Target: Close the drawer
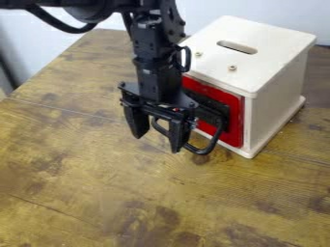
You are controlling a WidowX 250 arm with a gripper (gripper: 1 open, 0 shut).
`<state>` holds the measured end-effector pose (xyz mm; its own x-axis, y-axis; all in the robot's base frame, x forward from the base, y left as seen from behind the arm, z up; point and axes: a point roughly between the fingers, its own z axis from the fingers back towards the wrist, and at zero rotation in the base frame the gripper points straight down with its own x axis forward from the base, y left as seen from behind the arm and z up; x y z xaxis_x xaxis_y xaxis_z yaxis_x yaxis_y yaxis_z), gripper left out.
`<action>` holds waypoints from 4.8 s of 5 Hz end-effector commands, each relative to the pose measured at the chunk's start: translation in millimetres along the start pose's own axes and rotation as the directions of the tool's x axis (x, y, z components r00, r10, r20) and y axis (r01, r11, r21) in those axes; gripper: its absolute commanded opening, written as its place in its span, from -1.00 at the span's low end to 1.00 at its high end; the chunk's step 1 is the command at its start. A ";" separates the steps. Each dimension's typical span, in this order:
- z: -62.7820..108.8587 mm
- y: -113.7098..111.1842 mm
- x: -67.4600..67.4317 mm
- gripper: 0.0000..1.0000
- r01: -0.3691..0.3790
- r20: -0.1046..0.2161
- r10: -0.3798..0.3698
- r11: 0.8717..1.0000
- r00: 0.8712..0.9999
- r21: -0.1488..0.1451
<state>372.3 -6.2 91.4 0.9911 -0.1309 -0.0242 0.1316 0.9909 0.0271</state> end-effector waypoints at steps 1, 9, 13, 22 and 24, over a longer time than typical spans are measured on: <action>13.1 3.9 0.5 1.00 -0.003 0.046 0.002 1.000 0.999 0.016; -13.5 -0.7 1.3 1.00 0.023 0.046 -0.023 1.000 0.999 0.006; -17.3 -0.8 0.9 1.00 0.018 0.027 -0.018 1.000 0.999 -0.009; -4.8 3.8 -13.7 1.00 -0.010 0.005 0.010 0.999 1.000 -0.040; 10.5 8.4 -18.1 1.00 -0.030 -0.016 0.029 0.999 0.999 -0.037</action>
<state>346.4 -3.8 76.2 0.9846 -0.1219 -0.1253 0.1201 0.9925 -0.0218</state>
